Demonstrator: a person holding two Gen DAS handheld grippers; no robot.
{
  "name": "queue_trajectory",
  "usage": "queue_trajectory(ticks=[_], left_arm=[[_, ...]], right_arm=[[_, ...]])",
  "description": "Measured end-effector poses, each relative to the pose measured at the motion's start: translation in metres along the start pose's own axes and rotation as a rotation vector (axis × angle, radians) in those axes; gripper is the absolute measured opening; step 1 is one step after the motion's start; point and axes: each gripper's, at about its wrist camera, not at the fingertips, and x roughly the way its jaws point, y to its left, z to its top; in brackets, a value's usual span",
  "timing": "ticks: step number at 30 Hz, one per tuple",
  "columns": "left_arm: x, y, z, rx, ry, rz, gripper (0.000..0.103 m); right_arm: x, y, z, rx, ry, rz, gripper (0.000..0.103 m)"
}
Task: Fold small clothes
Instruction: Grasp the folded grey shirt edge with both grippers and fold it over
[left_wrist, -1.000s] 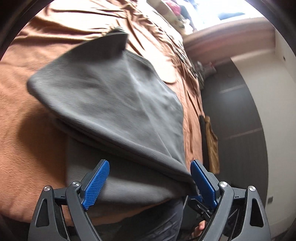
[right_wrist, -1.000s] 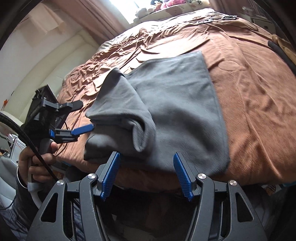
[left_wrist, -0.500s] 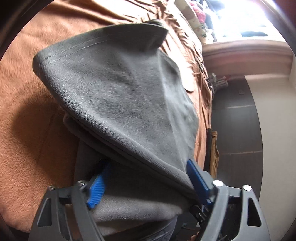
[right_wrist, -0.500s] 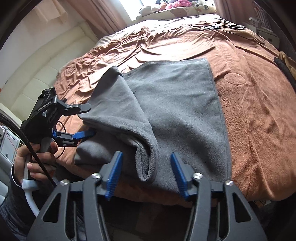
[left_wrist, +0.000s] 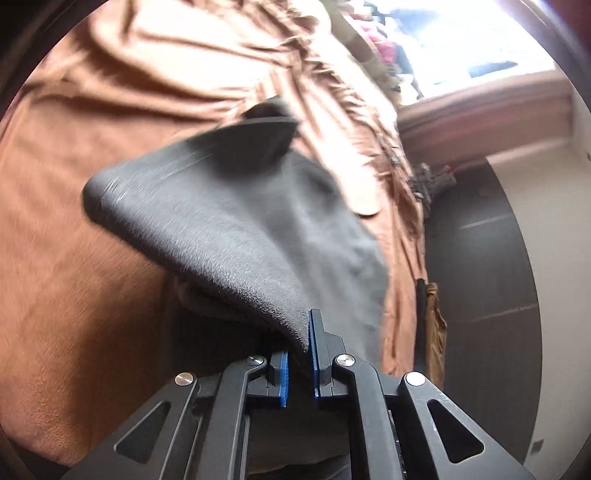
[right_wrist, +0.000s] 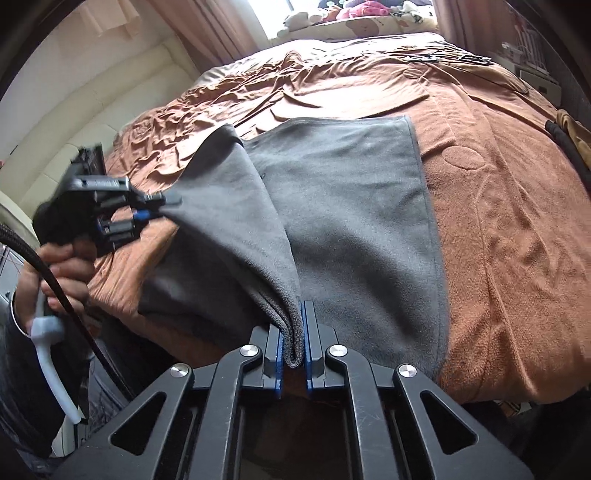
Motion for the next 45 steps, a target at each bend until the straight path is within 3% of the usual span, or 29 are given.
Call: queue_trajectory(ticks=[5, 16, 38, 45], left_arm=[[0.001, -0.040, 0.011, 0.094, -0.011, -0.033, 0.009], [0.034, -0.096, 0.018, 0.202, 0.036, -0.049, 0.008], [0.142, -0.163, 0.018, 0.362, 0.178, -0.003, 0.008], [0.186, -0.165, 0.013, 0.381, 0.245, 0.041, 0.008]], right_arm=[[-0.009, -0.011, -0.005, 0.036, -0.017, 0.016, 0.004], [-0.025, -0.038, -0.013, 0.105, -0.038, 0.027, 0.003], [-0.017, -0.071, -0.026, 0.208, -0.009, 0.048, 0.003], [-0.007, -0.081, -0.033, 0.236, 0.018, 0.051, 0.003]])
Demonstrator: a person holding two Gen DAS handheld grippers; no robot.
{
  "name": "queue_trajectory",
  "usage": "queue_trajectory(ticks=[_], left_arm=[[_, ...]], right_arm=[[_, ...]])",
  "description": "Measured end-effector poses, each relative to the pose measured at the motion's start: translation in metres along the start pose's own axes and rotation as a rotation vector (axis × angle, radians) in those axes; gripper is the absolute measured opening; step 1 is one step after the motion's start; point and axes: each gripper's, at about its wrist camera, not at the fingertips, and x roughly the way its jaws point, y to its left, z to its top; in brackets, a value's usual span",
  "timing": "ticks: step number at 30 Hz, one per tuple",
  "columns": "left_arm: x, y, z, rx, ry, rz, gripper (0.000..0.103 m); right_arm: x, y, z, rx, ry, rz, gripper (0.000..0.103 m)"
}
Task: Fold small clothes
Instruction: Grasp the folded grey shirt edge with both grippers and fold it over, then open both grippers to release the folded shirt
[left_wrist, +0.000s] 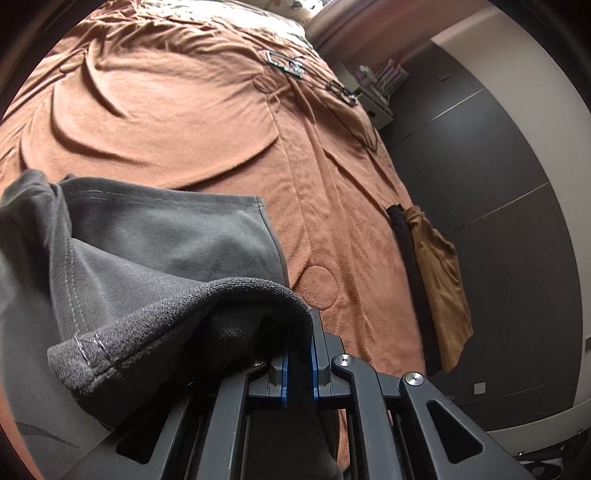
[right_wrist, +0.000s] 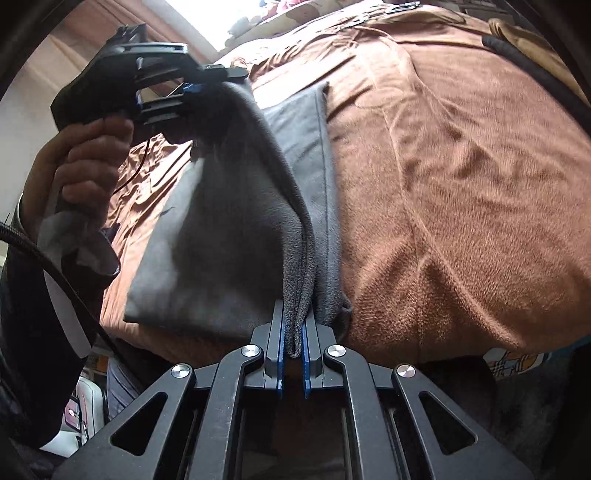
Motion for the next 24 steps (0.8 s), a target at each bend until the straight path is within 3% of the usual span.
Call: queue_trajectory(ticks=[8, 11, 13, 15, 17, 18, 19, 20, 24], left_arm=[[0.038, 0.012, 0.015, -0.040, 0.059, 0.034, 0.009], [0.050, 0.013, 0.019, -0.045, 0.079, 0.050, 0.014], [0.055, 0.013, 0.021, -0.052, 0.093, 0.039, 0.023], [0.058, 0.010, 0.023, -0.044, 0.105, 0.016, 0.046], [0.055, 0.005, 0.024, -0.031, 0.111, -0.036, 0.064], [0.052, 0.003, 0.023, -0.024, 0.109, -0.053, 0.072], [0.047, 0.000, 0.022, -0.016, 0.104, -0.066, 0.075], [0.043, -0.001, 0.021, -0.010, 0.100, -0.074, 0.080], [0.015, -0.002, 0.018, -0.006, 0.073, -0.115, 0.091]], right_arm=[[-0.002, -0.002, 0.004, 0.031, -0.009, 0.016, 0.004], [-0.007, -0.002, 0.006, 0.033, -0.019, 0.007, 0.005], [-0.011, -0.001, 0.006, 0.038, -0.022, 0.001, 0.008], [-0.016, -0.001, 0.007, 0.044, -0.030, -0.002, 0.012], [-0.021, -0.001, 0.008, 0.040, -0.036, -0.012, 0.020], [-0.023, -0.001, 0.008, 0.037, -0.041, -0.018, 0.031], [-0.026, -0.002, 0.009, 0.038, -0.050, -0.025, 0.045], [-0.029, -0.002, 0.010, 0.039, -0.062, -0.027, 0.049], [-0.036, -0.005, 0.021, 0.034, -0.087, -0.029, 0.050]])
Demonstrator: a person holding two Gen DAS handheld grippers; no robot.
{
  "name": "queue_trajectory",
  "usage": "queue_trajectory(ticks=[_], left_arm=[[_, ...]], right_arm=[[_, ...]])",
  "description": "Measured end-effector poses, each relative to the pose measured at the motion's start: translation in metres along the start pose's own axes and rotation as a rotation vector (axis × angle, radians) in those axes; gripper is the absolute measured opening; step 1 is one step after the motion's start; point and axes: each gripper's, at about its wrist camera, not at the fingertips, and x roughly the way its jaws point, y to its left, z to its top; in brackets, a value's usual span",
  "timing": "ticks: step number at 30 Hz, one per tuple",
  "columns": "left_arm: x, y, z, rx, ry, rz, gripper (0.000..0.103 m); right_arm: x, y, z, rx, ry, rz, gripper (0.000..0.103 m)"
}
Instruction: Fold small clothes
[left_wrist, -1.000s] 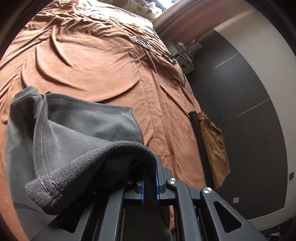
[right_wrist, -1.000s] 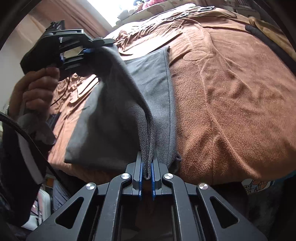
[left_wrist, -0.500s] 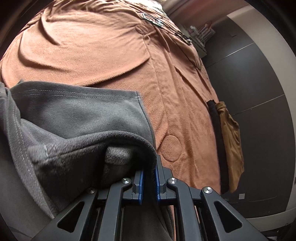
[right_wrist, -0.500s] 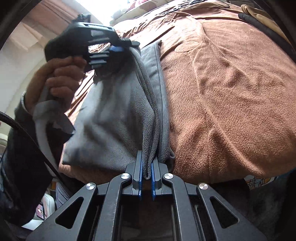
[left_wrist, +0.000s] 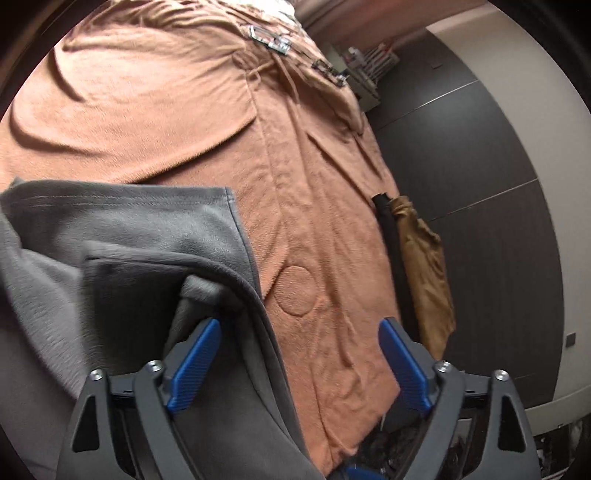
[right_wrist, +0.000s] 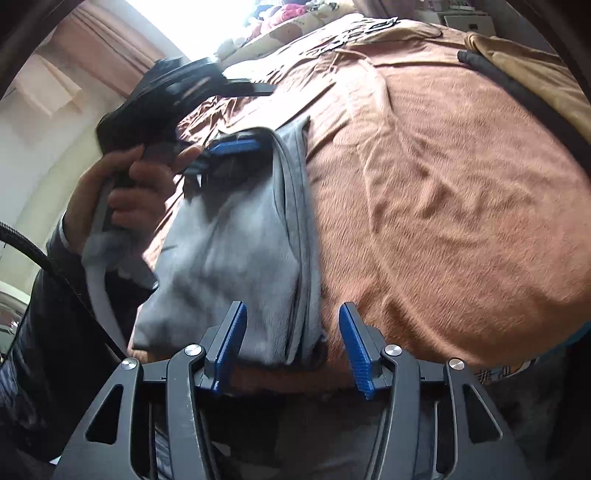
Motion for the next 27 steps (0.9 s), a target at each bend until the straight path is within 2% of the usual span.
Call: queue_trajectory(ticks=[7, 15, 24, 26, 27], left_arm=[[-0.052, 0.010, -0.012, -0.001, -0.054, 0.000, 0.093], [-0.110, 0.049, -0.032, -0.037, -0.148, 0.087, 0.093], [-0.144, 0.098, -0.053, -0.109, -0.194, 0.160, 0.093], [-0.149, 0.108, -0.058, -0.122, -0.200, 0.175, 0.093], [-0.149, 0.111, -0.061, -0.125, -0.203, 0.183, 0.092]], right_arm=[[0.007, 0.012, 0.032, -0.079, -0.004, 0.002, 0.050], [0.041, 0.036, 0.090, -0.261, 0.020, -0.002, 0.050], [0.091, 0.069, 0.138, -0.509, 0.084, 0.021, 0.050], [0.105, 0.072, 0.148, -0.554, 0.108, 0.010, 0.053], [0.111, 0.073, 0.154, -0.567, 0.111, 0.004, 0.058]])
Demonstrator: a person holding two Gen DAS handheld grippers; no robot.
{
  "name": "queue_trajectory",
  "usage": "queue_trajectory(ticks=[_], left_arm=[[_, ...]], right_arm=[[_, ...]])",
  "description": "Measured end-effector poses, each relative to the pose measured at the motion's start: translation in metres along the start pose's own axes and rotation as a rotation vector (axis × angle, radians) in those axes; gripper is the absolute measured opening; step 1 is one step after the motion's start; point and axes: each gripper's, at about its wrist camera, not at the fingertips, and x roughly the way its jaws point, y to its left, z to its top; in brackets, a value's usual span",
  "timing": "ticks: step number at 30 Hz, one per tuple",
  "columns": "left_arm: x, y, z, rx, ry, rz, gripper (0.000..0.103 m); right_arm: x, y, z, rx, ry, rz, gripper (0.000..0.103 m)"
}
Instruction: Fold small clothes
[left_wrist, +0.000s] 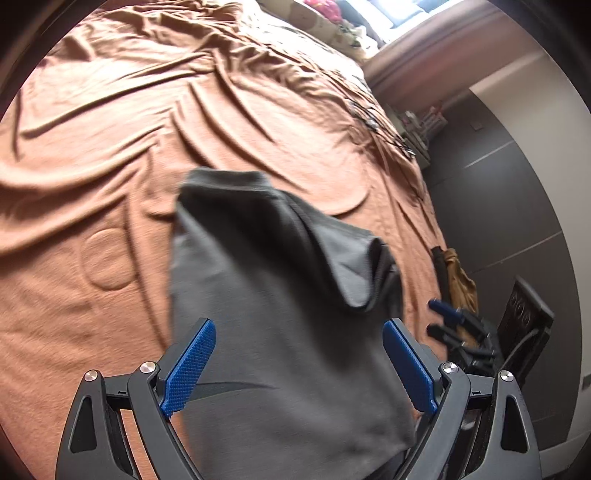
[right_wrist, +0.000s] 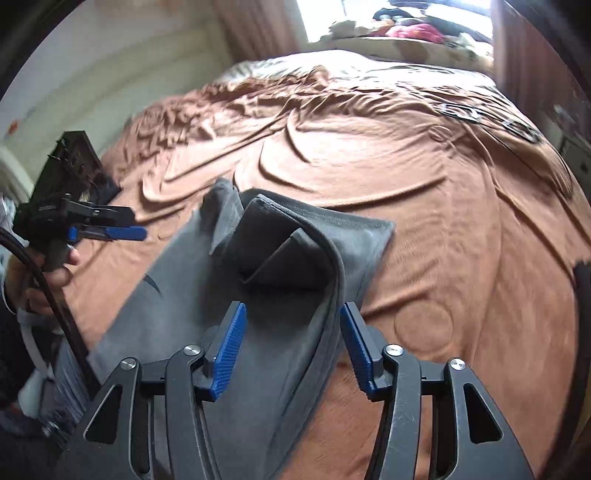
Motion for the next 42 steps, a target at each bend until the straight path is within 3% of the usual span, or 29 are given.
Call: queue_trajectory(ticks=[3, 14, 16, 23, 30, 33, 39, 42], left_arm=[[0.000, 0.013, -0.005, -0.016, -0.004, 0.028, 0.091], [0.008, 0.058, -0.019, -0.086, 0.016, 0.075, 0.062], [0.011, 0.061, -0.019, -0.088, 0.020, 0.079, 0.061], [0.012, 0.065, -0.022, -0.092, 0.014, 0.088, 0.061], [0.008, 0.065, -0.022, -0.086, 0.011, 0.096, 0.061], [0.009, 0.063, -0.020, -0.084, 0.009, 0.097, 0.061], [0.007, 0.059, -0.018, -0.081, -0.008, 0.099, 0.061], [0.008, 0.059, -0.018, -0.082, -0.012, 0.107, 0.061]], right_arm=[[0.013, -0.009, 0.015, -0.014, 0.015, 0.014, 0.067], [0.053, -0.016, 0.042, -0.200, 0.069, 0.104, 0.067], [0.062, -0.015, 0.045, -0.239, 0.095, 0.095, 0.067], [0.081, -0.011, 0.065, -0.320, 0.141, 0.207, 0.061], [0.095, -0.013, 0.071, -0.366, 0.166, 0.223, 0.026], [0.089, -0.016, 0.070, -0.353, 0.137, 0.213, 0.012], [0.070, -0.047, 0.064, -0.163, -0.010, 0.142, 0.009], [0.074, -0.065, 0.059, -0.013, -0.018, 0.065, 0.009]])
